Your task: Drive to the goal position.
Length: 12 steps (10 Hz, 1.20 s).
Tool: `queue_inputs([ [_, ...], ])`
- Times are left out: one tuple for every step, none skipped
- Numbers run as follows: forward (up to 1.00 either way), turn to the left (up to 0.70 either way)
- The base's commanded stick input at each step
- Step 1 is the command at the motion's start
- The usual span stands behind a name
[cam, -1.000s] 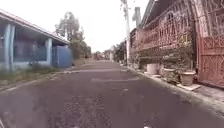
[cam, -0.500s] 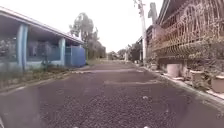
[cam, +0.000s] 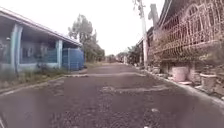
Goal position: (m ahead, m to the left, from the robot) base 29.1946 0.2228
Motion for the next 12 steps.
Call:
queue_inputs([
  [0.85, 0.00],
  [0.85, 0.00],
  [0.85, 0.00],
  [0.85, 0.00],
  [0.85, 0.00],
  [0.85, 0.00],
  [0.85, 0.00],
  [0.85, 0.00],
  [0.85, 0.00],
  [0.85, 0.00],
  [0.85, 0.00],
  [0.85, 0.00],
])
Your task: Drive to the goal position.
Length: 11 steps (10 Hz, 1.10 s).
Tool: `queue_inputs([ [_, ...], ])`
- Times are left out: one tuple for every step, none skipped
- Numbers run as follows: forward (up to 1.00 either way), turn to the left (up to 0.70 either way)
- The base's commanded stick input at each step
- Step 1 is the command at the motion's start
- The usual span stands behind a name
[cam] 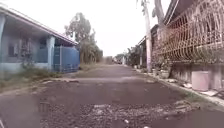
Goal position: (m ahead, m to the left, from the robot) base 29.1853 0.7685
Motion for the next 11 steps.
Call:
queue_inputs([
  [0.85, 0.00],
  [0.85, 0.00],
  [0.85, 0.00],
  [0.85, 0.00],
  [0.85, 0.00],
  [0.85, 0.00],
  [0.85, 0.00],
  [0.85, 0.00],
  [0.85, 0.00],
  [0.85, 0.00],
  [0.85, 0.00],
])
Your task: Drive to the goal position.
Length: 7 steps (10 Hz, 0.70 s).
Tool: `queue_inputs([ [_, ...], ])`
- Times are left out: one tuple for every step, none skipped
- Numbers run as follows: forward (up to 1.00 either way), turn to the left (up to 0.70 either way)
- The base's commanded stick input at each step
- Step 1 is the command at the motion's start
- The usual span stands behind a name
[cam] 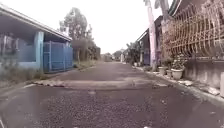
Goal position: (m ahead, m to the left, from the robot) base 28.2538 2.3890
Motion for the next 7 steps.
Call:
queue_inputs([
  [0.85, 0.00],
  [0.85, 0.00],
  [0.85, 0.00],
  [0.85, 0.00],
  [0.85, 0.00],
  [0.85, 0.00],
  [0.85, 0.00],
])
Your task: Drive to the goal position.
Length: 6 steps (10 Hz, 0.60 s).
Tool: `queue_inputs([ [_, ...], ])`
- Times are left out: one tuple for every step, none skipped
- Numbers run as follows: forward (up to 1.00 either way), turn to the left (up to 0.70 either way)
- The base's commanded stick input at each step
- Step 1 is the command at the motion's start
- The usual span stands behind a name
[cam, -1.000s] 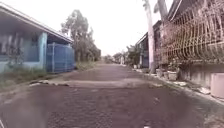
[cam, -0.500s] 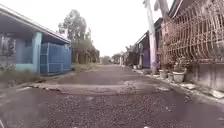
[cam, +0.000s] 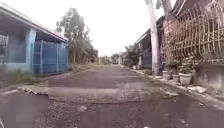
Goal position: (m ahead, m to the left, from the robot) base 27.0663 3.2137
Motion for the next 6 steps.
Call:
queue_inputs([
  [0.85, 0.00],
  [0.85, 0.00],
  [0.85, 0.00],
  [0.85, 0.00],
  [0.85, 0.00],
  [0.85, 0.00],
])
